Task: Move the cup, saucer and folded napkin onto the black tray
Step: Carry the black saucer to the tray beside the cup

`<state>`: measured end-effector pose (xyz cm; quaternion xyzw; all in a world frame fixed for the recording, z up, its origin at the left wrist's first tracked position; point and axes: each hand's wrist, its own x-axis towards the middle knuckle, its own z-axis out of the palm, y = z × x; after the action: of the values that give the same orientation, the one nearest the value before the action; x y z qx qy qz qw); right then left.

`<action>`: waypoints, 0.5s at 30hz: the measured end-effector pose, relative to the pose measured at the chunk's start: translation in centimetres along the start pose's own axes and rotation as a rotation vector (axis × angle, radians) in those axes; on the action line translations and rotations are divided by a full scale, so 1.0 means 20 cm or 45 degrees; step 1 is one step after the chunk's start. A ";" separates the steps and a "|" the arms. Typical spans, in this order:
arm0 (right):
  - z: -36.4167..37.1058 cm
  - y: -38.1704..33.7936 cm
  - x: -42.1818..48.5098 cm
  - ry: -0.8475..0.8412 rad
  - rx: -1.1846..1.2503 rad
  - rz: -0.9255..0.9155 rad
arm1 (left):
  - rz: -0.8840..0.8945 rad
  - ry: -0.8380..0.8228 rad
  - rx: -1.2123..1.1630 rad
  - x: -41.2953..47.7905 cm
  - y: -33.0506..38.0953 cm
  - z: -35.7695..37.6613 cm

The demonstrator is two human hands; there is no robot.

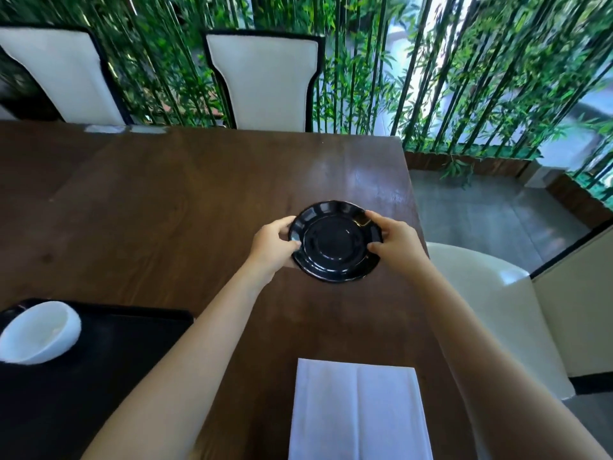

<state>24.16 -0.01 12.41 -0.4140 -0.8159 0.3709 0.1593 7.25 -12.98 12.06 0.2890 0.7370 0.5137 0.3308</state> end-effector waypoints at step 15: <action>0.07 -0.81 0.03 -0.059 0.335 -0.217 | 0.164 0.187 -0.262 -0.26 0.35 -0.75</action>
<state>13.96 -6.28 23.45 -0.3101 -0.7958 0.4692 0.2244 -0.69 -23.35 23.49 0.2620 0.6825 0.6265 0.2701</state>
